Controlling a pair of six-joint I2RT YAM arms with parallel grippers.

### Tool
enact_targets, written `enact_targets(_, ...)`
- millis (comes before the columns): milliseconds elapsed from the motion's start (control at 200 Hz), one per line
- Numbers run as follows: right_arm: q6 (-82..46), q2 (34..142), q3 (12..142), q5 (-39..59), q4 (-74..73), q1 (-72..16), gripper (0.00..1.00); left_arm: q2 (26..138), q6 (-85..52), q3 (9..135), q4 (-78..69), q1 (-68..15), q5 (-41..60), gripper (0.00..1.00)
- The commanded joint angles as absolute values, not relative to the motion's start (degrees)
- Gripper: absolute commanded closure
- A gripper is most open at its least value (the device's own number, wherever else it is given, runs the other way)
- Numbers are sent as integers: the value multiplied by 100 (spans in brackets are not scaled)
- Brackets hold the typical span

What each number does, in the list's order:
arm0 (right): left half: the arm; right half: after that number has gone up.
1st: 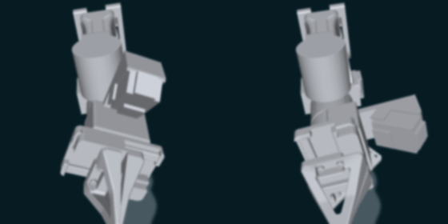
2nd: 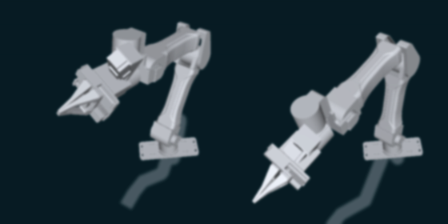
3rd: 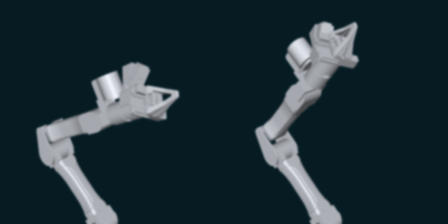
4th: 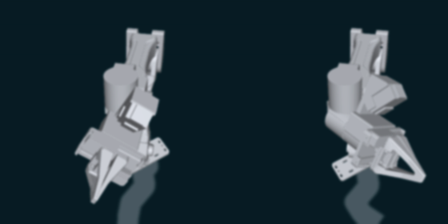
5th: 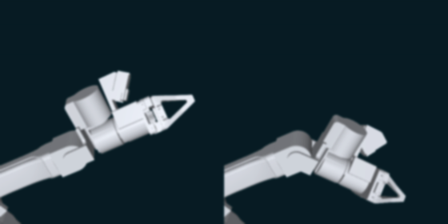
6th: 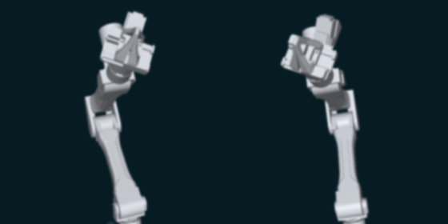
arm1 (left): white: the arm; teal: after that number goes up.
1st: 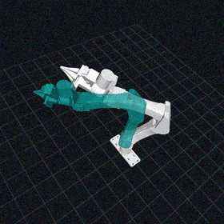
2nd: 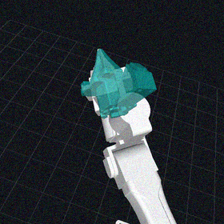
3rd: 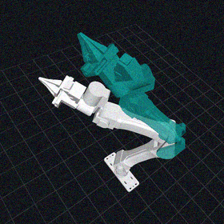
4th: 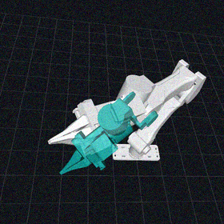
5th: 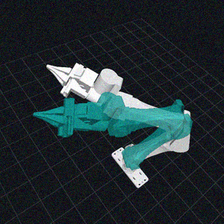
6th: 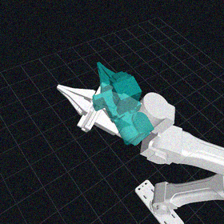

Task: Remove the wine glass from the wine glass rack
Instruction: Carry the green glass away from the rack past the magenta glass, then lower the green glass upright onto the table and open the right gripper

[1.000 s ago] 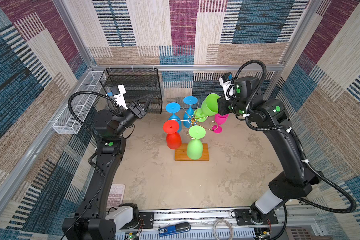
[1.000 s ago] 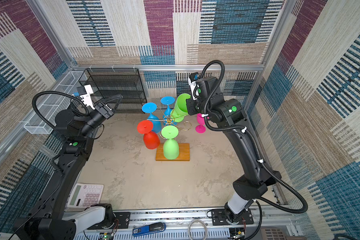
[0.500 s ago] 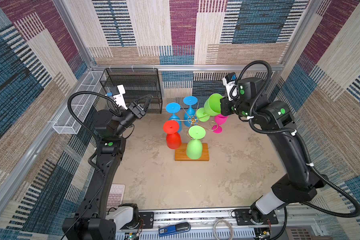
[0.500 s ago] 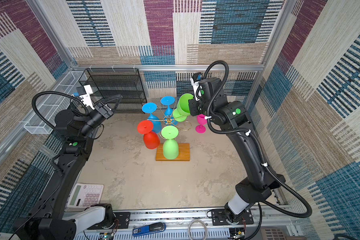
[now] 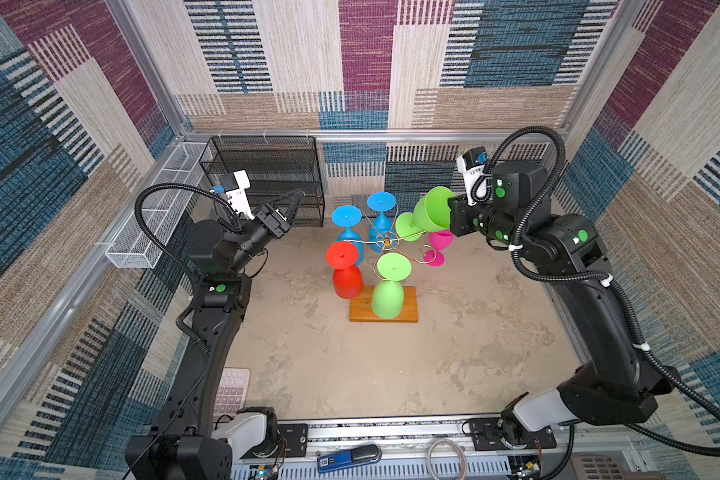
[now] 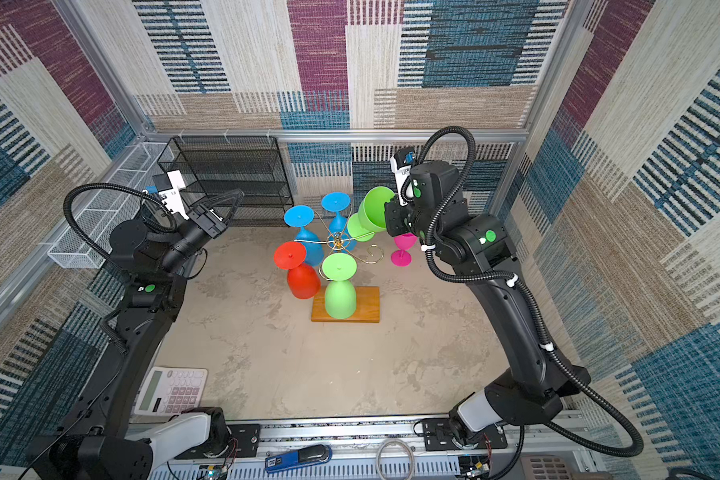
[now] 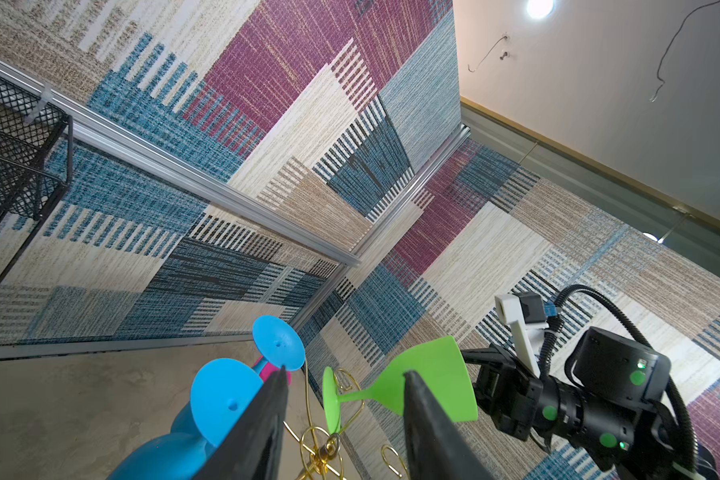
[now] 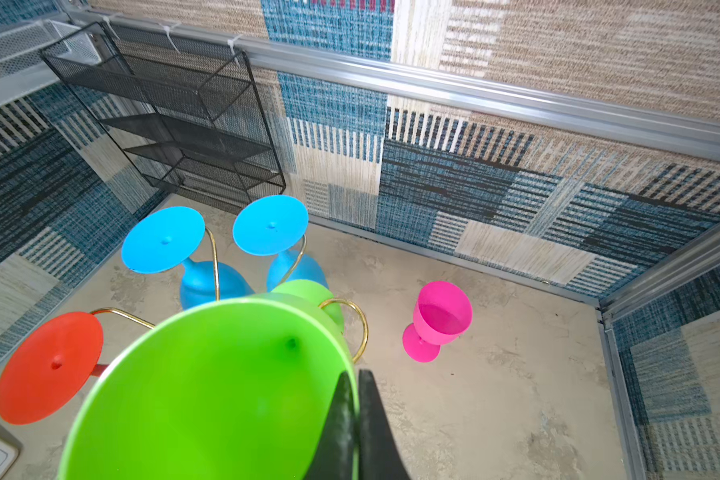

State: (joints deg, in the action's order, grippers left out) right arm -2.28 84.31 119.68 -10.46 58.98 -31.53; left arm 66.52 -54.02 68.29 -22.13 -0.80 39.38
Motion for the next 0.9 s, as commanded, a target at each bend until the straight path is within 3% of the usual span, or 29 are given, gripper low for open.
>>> enact_targets(0,-290,8120,11673,-819,4964,-3165,100,6618,-5449,6806,-2381,-57,3981,52)
enact_targets(411,-330,7797,11169,-677,4190,-3155,100,6540,-5475,6751,-2382,-16,3962,51)
enact_targets(566,-258,7705,11173,-1135,4124,-3084,100,6497,-5458,6719,-2386,2,3955,51)
enact_targets(896,-228,7795,11536,-1608,5105,-1778,100,6366,-5174,6579,-2249,274,3783,50)
